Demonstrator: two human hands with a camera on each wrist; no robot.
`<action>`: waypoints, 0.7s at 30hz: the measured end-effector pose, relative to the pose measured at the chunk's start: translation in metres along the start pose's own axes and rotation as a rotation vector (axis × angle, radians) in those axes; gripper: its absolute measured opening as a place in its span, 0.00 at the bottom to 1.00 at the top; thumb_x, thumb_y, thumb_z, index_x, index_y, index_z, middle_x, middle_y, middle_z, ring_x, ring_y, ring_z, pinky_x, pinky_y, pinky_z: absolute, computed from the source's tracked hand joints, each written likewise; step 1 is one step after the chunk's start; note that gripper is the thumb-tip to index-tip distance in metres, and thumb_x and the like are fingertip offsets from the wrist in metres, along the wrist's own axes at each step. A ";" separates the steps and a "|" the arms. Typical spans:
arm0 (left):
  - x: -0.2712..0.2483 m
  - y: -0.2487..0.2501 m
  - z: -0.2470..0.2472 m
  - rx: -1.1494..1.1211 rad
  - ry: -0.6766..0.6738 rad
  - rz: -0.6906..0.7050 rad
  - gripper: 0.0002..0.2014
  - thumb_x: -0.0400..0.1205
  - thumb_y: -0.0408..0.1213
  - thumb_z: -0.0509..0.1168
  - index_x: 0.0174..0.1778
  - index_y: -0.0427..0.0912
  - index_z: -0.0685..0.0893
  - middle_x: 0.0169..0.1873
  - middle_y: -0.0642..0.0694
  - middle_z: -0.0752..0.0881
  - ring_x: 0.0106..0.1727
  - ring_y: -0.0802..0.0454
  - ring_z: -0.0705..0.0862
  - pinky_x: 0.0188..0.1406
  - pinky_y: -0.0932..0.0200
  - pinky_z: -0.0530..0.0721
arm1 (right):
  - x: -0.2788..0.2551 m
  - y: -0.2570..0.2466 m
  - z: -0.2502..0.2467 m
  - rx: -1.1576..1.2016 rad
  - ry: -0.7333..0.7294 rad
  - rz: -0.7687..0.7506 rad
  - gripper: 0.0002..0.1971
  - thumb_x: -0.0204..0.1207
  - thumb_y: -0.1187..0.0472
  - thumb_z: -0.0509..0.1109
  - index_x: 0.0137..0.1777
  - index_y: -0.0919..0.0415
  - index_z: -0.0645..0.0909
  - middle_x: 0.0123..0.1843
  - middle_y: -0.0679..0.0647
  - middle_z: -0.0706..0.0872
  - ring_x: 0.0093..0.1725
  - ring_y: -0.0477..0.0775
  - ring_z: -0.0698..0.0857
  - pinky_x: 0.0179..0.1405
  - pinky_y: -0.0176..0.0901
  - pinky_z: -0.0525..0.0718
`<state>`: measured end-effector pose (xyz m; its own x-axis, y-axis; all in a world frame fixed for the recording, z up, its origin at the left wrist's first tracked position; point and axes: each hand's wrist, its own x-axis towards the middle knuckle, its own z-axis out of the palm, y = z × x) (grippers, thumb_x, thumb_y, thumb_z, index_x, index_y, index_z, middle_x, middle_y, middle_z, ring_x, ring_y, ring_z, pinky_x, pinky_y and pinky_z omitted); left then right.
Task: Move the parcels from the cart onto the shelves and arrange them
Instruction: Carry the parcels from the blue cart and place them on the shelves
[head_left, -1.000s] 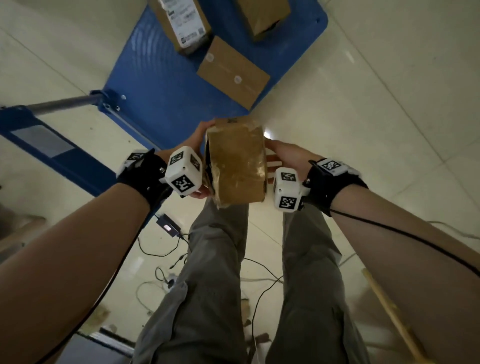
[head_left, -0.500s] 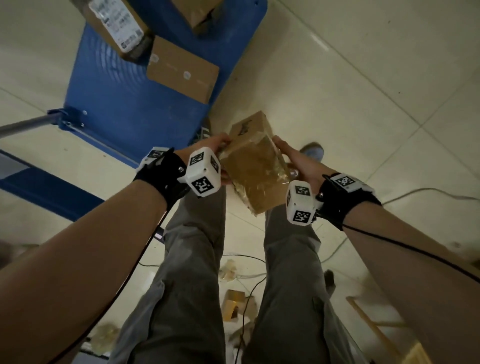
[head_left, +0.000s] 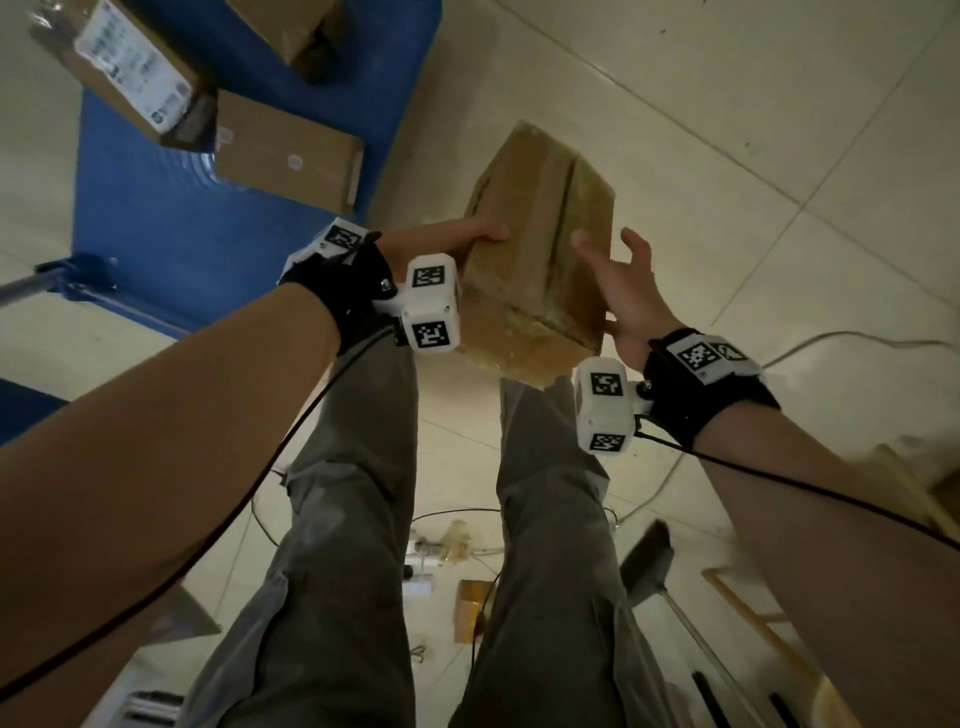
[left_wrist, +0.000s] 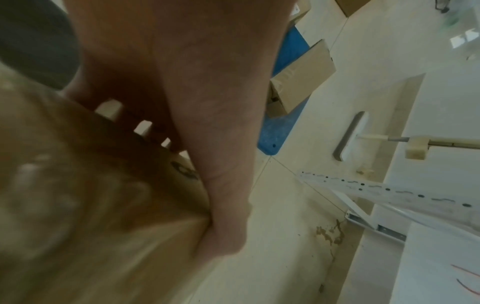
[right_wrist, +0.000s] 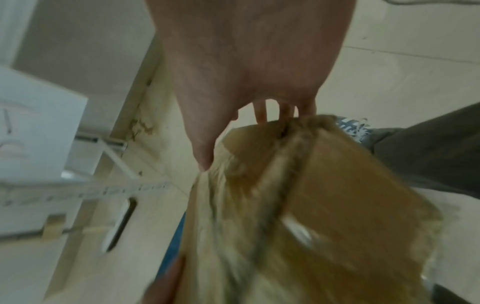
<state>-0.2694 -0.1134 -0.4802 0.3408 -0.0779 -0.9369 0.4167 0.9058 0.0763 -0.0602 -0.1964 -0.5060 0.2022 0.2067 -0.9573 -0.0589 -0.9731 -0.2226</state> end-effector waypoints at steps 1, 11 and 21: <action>0.002 -0.004 -0.004 0.007 0.017 -0.006 0.12 0.85 0.49 0.62 0.52 0.43 0.80 0.31 0.49 0.92 0.27 0.55 0.90 0.20 0.64 0.84 | 0.000 0.001 -0.006 0.055 -0.024 0.031 0.54 0.65 0.33 0.78 0.86 0.37 0.50 0.76 0.50 0.72 0.72 0.60 0.77 0.66 0.61 0.82; 0.017 -0.040 -0.034 0.544 0.103 -0.006 0.44 0.74 0.27 0.76 0.81 0.48 0.58 0.58 0.55 0.75 0.58 0.52 0.80 0.43 0.72 0.80 | 0.001 0.006 -0.008 0.084 -0.351 -0.060 0.54 0.55 0.55 0.91 0.80 0.48 0.65 0.71 0.49 0.85 0.67 0.53 0.87 0.60 0.58 0.89; 0.045 -0.059 -0.035 0.489 0.254 0.187 0.54 0.57 0.53 0.85 0.79 0.53 0.66 0.68 0.53 0.81 0.69 0.51 0.80 0.70 0.42 0.78 | 0.009 0.002 0.002 -0.017 -0.285 -0.279 0.53 0.63 0.74 0.85 0.82 0.55 0.55 0.75 0.54 0.73 0.71 0.53 0.79 0.63 0.53 0.88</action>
<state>-0.3078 -0.1557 -0.5388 0.2586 0.2215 -0.9402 0.7301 0.5925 0.3404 -0.0605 -0.1963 -0.5152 -0.0716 0.4810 -0.8738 -0.0233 -0.8766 -0.4806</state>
